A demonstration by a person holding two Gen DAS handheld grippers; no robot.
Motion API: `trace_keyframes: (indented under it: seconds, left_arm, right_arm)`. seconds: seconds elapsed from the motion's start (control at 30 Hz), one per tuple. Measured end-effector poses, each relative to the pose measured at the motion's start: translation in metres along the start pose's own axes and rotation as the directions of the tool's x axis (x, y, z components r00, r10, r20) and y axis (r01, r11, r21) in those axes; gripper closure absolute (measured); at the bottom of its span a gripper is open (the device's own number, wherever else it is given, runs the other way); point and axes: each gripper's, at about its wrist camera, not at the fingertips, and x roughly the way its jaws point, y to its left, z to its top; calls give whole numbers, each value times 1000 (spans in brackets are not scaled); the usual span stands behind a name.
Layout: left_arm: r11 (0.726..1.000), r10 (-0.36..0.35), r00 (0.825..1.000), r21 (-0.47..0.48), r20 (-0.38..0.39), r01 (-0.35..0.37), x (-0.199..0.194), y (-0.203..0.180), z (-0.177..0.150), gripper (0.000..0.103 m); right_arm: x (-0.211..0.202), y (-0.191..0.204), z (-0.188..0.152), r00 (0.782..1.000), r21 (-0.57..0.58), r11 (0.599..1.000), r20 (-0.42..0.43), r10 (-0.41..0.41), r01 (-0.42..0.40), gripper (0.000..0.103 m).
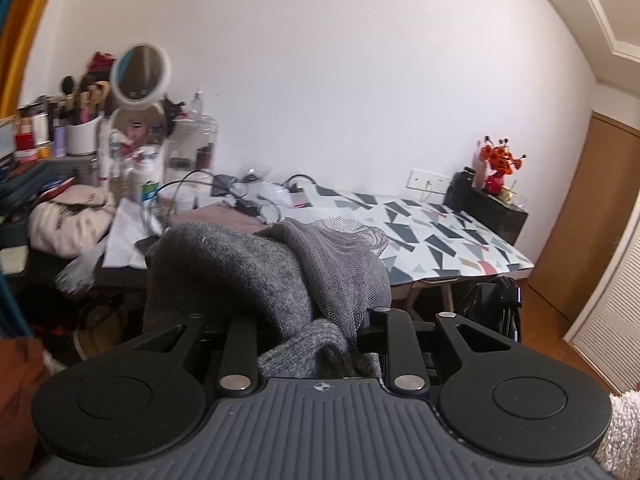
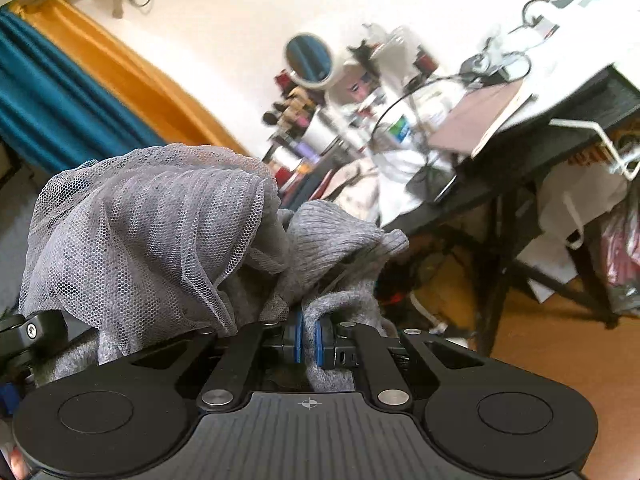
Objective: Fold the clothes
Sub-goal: 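Carry the grey sweater bundle with both tools to the patterned table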
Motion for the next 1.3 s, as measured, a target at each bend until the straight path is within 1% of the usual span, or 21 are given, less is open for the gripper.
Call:
trace_keyframes:
  seconds: [0.1,0.2,0.3,0.47,0.67,0.83,0.93,1.0,1.07,1.13,1.2,1.3]
  left_arm:
    - [999,-39,999,28,-2,39,23,11,20,77]
    - [993,-85,996,79,1,84,42,16,38,77]
    - [990,-106,994,96,-4,106,59,18,48,77]
    - [989,-118,993,86,-14,119,87,20,59,77]
    - [993,-75,997,91,-15,76,129,3,69,77]
    - [994,3,1000,109,7,-4,177,-32,76,77]
    - [993,68,997,95,42,-71,211,-67,83,77]
    - [991,109,992,69,57,-113,236,-94,90,77]
    - [988,136,989,61,65,-140,260,-122,99,77]
    - [985,157,984,56,80,-161,284,-148,107,77]
    - [983,171,981,50,92,-176,310,-173,113,77]
    - [983,168,981,56,94,-174,340,-199,122,77]
  right_arm:
    - [12,-6,24,999,2,1000,49,-23,23,96]
    - [21,-12,45,994,6,999,101,-35,35,96]
    - [28,-21,62,990,16,999,137,-46,44,96]
    - [36,-40,85,990,17,998,129,-65,63,96]
    - [43,-75,118,994,15,999,103,-41,39,96]
    - [41,-122,158,996,21,999,78,34,-35,96]
    - [33,-155,197,994,2,995,41,97,-97,96]
    - [21,-174,227,993,-25,993,11,115,-114,96]
    - [5,-193,257,991,-46,990,-16,134,-135,96]
    - [-11,-213,285,987,-63,985,-33,157,-159,96]
    - [-24,-231,311,985,-76,983,-34,167,-169,96]
    - [-45,-255,341,986,-87,982,-29,163,-165,96]
